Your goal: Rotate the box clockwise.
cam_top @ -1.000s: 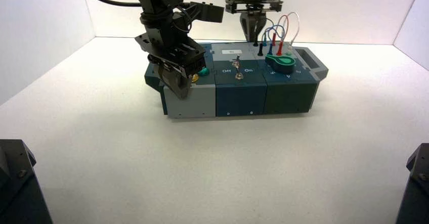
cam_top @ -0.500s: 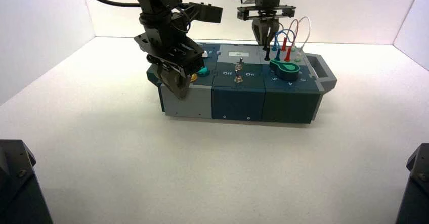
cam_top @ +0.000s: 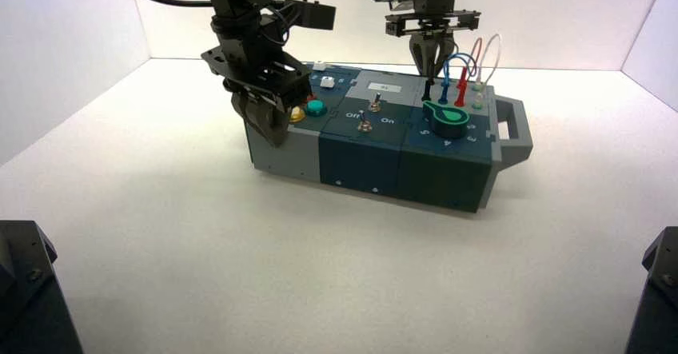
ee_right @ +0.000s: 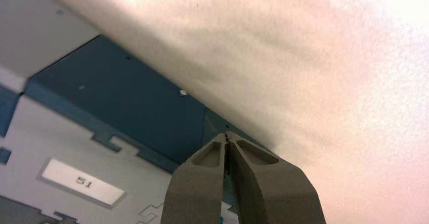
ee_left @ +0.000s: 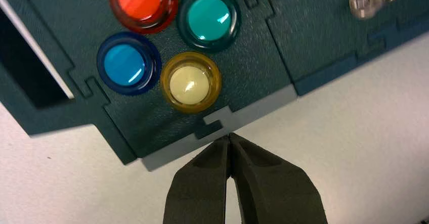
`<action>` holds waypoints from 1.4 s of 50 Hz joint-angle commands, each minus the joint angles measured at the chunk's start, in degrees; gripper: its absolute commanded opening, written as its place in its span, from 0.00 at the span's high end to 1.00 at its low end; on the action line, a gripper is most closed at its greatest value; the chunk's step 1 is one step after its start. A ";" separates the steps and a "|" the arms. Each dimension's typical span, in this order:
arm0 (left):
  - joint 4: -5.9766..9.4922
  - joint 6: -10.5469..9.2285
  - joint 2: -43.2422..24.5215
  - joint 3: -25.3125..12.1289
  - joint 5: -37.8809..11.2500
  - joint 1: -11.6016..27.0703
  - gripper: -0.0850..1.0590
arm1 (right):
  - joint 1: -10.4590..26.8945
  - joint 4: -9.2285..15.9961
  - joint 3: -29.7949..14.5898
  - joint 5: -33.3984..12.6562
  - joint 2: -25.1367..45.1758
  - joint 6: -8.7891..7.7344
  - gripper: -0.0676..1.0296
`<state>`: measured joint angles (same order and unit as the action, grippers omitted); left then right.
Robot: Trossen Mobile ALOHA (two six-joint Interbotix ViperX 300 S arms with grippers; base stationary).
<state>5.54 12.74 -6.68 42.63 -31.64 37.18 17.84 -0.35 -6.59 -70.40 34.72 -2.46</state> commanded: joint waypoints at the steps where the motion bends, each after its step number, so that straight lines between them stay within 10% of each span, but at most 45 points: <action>1: -0.53 0.18 0.35 -3.52 1.14 -0.88 0.95 | 0.97 0.62 1.49 0.09 -3.60 -0.44 0.96; 70: -5.63 0.62 -5.01 -13.10 -0.53 -7.73 0.95 | -0.18 0.70 24.08 8.61 -15.73 -0.09 0.96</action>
<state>0.00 13.54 -15.12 31.29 -31.64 30.23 17.49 0.09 17.93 -62.23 21.88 -2.55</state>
